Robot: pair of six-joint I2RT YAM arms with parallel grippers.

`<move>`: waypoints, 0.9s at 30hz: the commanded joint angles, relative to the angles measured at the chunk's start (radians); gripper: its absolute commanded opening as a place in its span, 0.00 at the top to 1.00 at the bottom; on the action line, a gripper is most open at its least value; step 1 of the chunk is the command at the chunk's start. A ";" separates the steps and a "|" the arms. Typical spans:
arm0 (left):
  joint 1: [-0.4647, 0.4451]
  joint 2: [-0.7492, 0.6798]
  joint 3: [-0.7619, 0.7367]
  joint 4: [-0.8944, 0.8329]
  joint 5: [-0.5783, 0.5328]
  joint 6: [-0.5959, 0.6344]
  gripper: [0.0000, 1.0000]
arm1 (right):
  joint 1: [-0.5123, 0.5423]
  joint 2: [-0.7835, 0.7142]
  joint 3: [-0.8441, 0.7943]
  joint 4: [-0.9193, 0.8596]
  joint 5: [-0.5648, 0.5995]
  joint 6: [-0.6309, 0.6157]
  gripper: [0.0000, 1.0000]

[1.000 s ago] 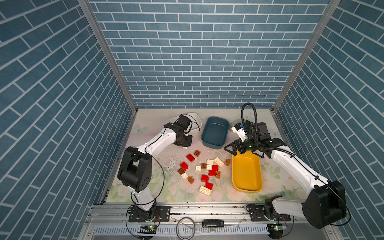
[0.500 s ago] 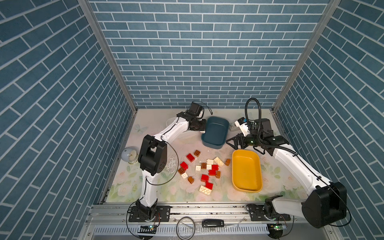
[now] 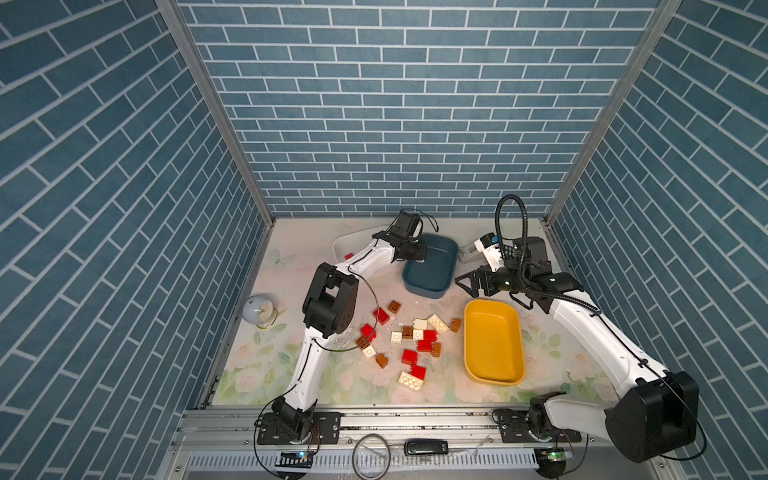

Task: Sort the legos into containers by color
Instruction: 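Grasp a cream brick with the left gripper and drop it in the teal tub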

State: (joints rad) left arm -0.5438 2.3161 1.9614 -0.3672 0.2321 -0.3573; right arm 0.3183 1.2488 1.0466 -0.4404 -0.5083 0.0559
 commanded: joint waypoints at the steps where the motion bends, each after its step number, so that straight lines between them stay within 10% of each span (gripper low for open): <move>1: -0.005 -0.013 0.044 0.017 0.000 0.024 0.42 | -0.005 -0.024 0.011 -0.032 0.011 0.014 0.01; 14: -0.005 -0.413 -0.278 -0.343 -0.099 0.000 0.24 | -0.005 -0.017 0.014 -0.079 -0.049 -0.008 0.01; 27: -0.008 -0.904 -0.896 -0.456 -0.294 -0.485 0.26 | 0.025 -0.005 0.001 -0.105 -0.170 -0.027 0.01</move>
State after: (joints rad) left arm -0.5480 1.4555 1.1252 -0.7719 0.0124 -0.6937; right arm 0.3283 1.2453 1.0466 -0.5175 -0.6247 0.0528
